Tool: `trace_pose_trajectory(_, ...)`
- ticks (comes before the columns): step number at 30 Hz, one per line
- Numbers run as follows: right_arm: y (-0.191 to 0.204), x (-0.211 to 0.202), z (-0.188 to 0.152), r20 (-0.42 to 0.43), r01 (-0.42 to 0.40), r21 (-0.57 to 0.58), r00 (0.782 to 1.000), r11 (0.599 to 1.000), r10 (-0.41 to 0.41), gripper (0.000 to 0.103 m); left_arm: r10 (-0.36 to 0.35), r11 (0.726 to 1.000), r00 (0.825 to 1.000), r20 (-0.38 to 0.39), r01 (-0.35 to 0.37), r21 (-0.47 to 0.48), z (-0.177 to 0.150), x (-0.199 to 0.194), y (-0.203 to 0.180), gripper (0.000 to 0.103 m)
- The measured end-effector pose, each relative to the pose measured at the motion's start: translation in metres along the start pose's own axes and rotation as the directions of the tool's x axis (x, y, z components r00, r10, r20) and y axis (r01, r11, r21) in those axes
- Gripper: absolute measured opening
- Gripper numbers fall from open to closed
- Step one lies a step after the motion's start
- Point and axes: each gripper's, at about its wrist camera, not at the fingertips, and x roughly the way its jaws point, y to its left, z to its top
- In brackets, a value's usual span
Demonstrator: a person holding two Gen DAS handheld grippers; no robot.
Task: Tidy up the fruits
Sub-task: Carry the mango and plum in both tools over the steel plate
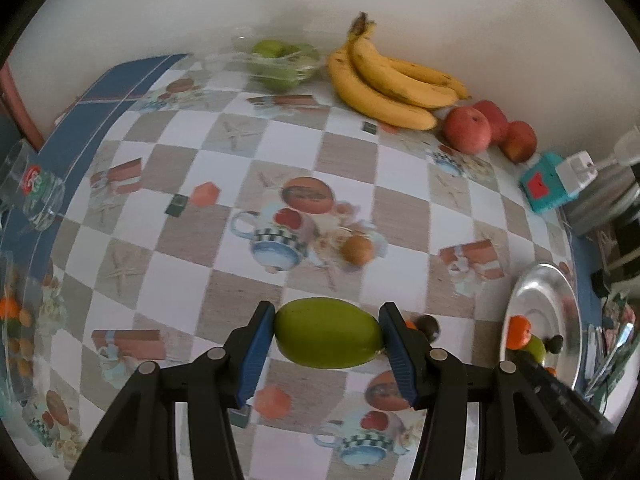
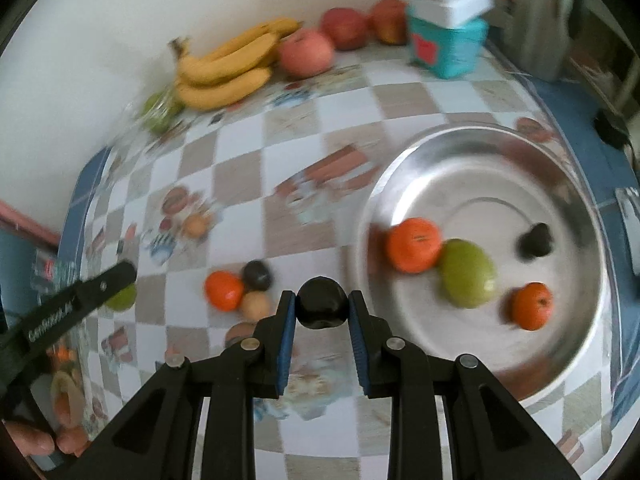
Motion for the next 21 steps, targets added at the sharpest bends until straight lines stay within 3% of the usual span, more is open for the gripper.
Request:
trace_pose_trajectory(9,-0.071,-0.018,0.009,0.043,0.048,0.172,0.997,0.984,-0.057,0.027,-0.033,0.987,0.999,0.002,0.032,0.160,-0.013,-0.006,-0.067,0.057)
trace_pose_trajectory(21,-0.147,-0.043,0.007,0.115,0.082,0.365,0.985,0.927,-0.132,0.027,-0.102,0.908,0.995,-0.020,0.101,0.407,-0.052,-0.008,-0.166,0.057)
